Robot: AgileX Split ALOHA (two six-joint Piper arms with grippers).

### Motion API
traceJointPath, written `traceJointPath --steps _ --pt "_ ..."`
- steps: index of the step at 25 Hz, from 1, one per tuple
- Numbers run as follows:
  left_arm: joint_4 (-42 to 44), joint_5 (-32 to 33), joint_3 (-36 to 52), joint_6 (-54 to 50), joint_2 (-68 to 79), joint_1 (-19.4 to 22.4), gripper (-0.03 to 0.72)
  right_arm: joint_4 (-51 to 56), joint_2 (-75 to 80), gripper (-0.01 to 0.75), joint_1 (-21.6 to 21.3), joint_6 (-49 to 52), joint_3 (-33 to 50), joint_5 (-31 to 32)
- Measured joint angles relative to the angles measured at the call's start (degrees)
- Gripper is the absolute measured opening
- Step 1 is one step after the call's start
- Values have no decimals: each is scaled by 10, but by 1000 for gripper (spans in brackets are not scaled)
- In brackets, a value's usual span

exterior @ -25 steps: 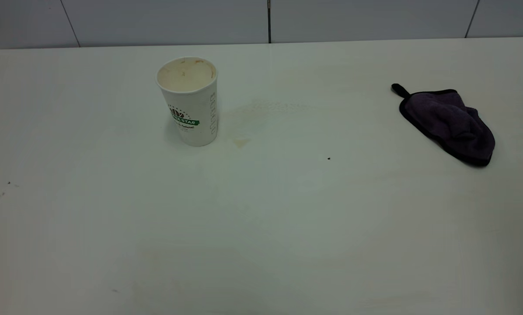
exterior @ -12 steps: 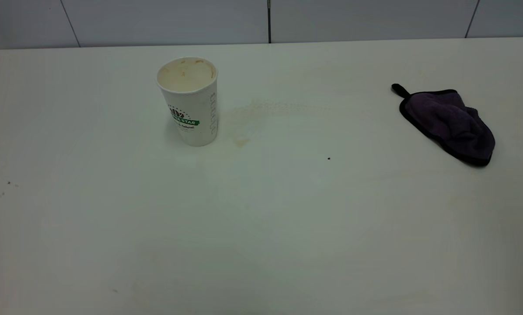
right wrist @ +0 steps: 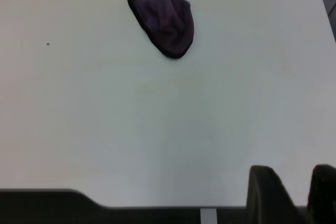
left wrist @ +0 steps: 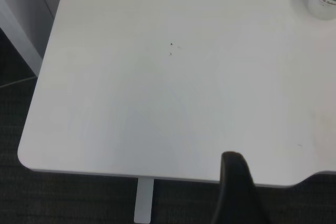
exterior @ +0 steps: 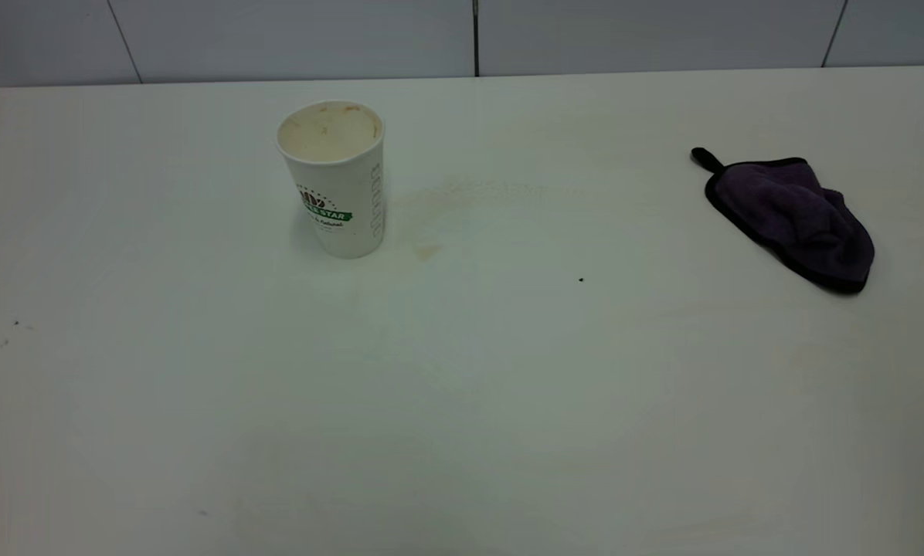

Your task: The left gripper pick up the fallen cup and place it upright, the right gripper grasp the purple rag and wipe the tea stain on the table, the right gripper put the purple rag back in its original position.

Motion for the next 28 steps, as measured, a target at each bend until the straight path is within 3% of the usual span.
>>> traceJointPath --steps 28 --pt "0 0 0 0 0 0 487 0 -46 237 0 1 0 4"
